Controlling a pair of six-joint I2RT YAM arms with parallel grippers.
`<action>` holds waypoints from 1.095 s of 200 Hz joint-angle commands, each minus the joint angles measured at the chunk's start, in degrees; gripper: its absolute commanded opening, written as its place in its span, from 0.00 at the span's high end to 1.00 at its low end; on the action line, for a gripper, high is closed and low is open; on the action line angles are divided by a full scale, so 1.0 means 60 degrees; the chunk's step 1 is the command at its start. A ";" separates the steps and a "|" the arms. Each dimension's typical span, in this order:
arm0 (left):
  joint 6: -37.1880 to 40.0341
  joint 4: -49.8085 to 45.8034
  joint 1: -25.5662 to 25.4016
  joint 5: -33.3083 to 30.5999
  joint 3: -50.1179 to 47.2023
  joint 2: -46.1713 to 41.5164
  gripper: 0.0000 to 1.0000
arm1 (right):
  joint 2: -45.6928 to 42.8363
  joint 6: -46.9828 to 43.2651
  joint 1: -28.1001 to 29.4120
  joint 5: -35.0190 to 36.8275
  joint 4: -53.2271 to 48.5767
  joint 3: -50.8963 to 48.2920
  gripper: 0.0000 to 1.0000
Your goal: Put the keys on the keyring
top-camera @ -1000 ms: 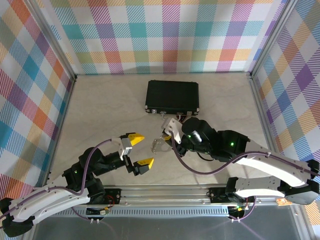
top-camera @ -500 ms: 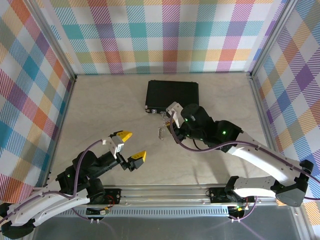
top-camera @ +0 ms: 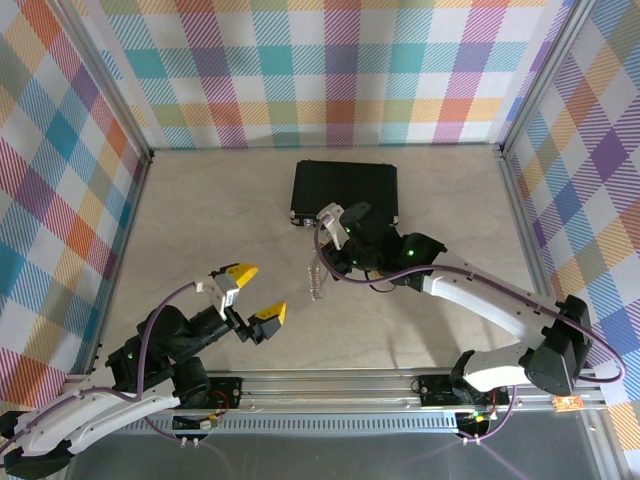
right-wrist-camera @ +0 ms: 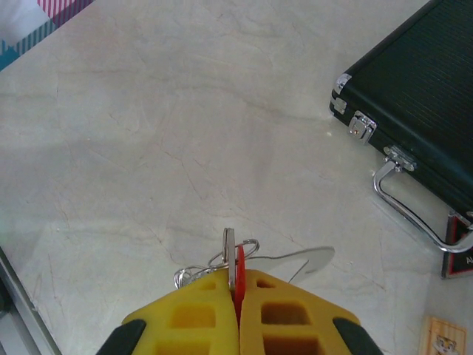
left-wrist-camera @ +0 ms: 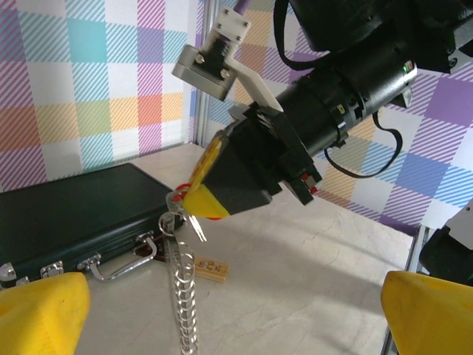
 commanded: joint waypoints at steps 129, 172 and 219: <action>-0.0032 -0.0061 -0.0024 -0.0406 -0.0267 -0.0407 0.00 | 0.1696 0.0849 -0.0195 -0.1066 0.1990 0.0232 1.00; -0.0040 -0.0025 -0.0018 -0.0446 -0.0330 -0.0423 0.00 | 0.1557 0.1057 -0.0185 -0.1210 0.1978 -0.0216 1.00; -0.0029 -0.0054 -0.0025 -0.0497 -0.0315 -0.0417 0.00 | 0.1161 0.1212 -0.0184 -0.1383 0.1774 -0.0760 1.00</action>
